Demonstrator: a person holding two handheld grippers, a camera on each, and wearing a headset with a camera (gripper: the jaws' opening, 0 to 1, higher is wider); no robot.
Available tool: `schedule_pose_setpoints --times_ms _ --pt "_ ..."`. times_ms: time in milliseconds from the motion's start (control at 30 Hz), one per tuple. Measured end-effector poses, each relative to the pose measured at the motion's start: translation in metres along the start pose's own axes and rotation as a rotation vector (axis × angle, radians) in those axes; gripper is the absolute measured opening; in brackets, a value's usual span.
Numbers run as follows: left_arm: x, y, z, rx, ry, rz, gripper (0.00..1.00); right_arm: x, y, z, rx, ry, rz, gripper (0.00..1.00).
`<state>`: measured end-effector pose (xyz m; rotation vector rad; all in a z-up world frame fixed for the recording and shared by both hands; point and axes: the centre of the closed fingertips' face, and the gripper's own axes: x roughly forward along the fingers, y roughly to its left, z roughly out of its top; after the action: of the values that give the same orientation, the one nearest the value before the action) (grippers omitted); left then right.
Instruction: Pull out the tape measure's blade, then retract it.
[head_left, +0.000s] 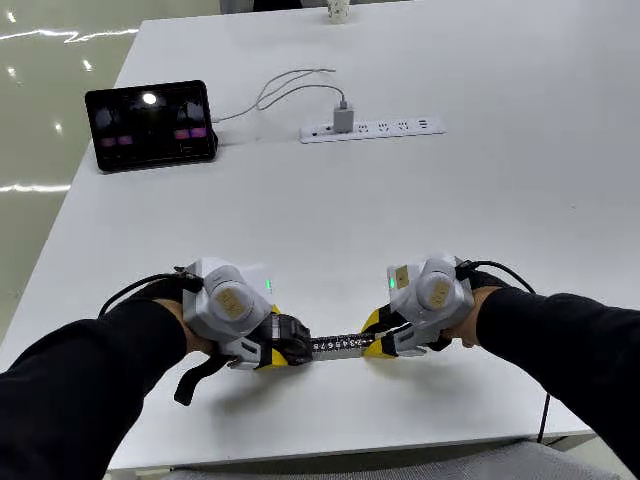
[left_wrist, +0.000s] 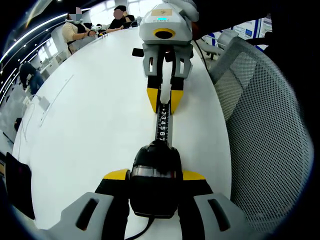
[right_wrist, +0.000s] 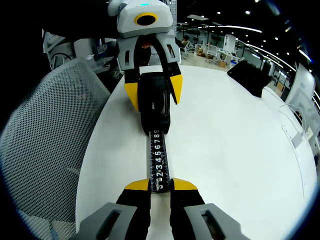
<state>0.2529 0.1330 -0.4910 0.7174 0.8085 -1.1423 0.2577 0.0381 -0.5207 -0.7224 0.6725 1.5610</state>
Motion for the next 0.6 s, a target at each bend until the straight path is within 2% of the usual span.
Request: schedule_pose_setpoints --times_ms 600 --pt "-0.0009 -0.0014 0.0001 0.000 -0.002 0.005 0.31 -0.0084 0.0007 -0.0095 0.004 0.007 -0.004 0.10"
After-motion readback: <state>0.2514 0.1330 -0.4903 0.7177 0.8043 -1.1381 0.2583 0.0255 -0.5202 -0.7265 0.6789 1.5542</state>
